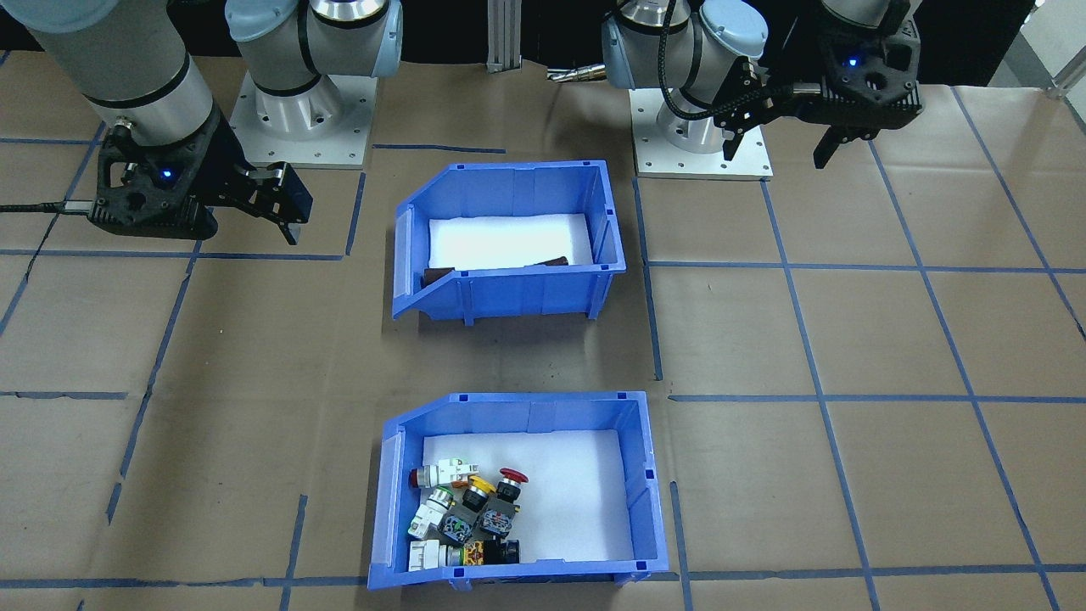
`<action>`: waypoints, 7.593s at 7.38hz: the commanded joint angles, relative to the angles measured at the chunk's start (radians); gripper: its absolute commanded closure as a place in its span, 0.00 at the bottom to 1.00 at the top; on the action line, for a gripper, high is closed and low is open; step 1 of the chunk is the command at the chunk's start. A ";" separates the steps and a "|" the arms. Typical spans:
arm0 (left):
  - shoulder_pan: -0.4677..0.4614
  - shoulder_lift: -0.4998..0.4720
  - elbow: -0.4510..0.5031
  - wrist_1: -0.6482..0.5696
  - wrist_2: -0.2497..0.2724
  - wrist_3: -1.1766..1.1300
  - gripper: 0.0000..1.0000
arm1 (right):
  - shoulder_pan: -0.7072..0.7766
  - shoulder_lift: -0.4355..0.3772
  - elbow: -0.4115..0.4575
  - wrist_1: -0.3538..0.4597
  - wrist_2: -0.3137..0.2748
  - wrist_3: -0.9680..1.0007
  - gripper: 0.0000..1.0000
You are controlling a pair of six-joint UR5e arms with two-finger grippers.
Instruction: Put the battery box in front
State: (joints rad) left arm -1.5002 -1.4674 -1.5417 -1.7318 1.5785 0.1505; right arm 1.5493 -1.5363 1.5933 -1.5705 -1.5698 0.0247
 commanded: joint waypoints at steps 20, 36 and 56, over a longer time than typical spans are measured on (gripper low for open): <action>-0.322 0.228 -0.484 0.217 -0.066 -1.532 0.01 | 0.277 0.407 -0.396 -0.135 -0.025 -0.585 0.00; -0.684 0.004 -0.764 0.784 -0.061 -2.508 0.17 | 0.492 0.633 -0.331 -0.368 -0.029 -1.126 0.00; 0.051 -0.015 -0.411 0.502 -0.091 -1.398 1.00 | -0.217 0.144 0.018 -0.309 -0.081 -1.842 1.00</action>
State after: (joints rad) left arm -1.4791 -1.3609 -2.0777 -1.2208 1.4881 -1.2913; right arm 1.4122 -1.3215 1.5194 -1.8758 -1.6737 -1.7074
